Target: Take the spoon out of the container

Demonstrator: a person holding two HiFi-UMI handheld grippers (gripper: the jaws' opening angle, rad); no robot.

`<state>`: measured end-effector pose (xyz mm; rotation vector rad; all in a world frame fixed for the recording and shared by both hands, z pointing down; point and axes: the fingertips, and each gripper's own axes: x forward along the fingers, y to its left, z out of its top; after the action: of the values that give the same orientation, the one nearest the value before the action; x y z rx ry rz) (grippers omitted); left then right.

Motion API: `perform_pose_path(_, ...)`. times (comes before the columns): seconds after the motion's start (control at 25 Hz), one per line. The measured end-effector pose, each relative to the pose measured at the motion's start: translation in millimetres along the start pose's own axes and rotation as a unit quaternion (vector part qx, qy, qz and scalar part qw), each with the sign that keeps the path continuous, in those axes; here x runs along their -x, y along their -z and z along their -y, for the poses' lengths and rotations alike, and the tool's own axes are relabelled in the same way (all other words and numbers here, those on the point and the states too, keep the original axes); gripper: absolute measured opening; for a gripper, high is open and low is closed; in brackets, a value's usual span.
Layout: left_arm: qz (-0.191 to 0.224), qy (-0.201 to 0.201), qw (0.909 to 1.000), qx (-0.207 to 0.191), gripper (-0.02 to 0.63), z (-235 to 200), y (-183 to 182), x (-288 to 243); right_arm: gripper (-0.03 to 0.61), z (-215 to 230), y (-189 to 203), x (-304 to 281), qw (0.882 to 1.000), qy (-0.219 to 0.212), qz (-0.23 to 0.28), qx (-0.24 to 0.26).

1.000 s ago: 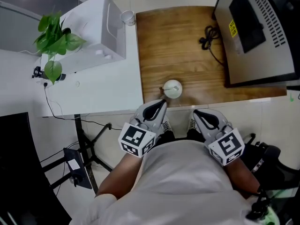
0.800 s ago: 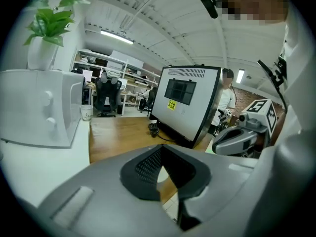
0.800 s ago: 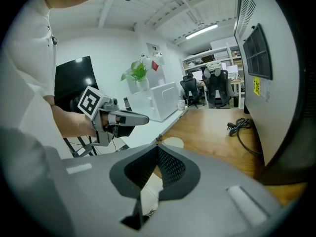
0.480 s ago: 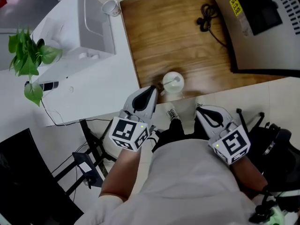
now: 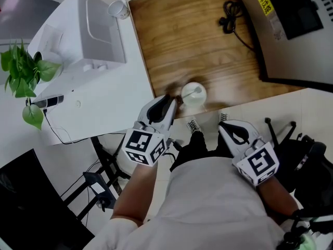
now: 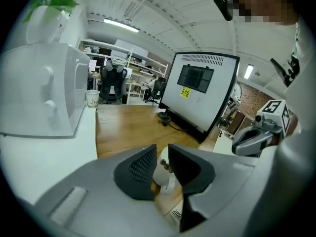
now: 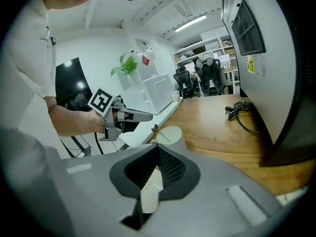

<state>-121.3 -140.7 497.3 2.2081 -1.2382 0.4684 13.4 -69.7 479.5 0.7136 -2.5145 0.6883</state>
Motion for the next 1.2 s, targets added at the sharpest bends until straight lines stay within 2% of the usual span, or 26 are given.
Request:
perform_pose_path(0.32,-0.009,0.014,0.9984,0.053,0.101,-4,7,-9,0.006,6,7,-3,1.000,0.004,-0.009,-0.014)
perform_pose_path(0.48,-0.021,0.012,0.9975,0.066,0.124,-3,14,-13,0.006,8,9,-4,1.000,0.003,-0.013,-0.022)
perform_pose_path(0.64,-0.027,0.008,0.9936,0.110,0.149,-7,20,-17,0.006,8,11,-6,0.999,0.000,-0.018,-0.035)
perform_pose_path(0.84,-0.044,0.008,0.9929,0.110,0.150,-5,29,-20,0.006,8,14,-6,0.999,-0.002,-0.022,-0.036)
perform_pose_path(1.2,-0.048,0.020,0.9937,0.100,0.150,6,29,-27,0.006,11,15,-4,0.999,0.001,-0.025,-0.040)
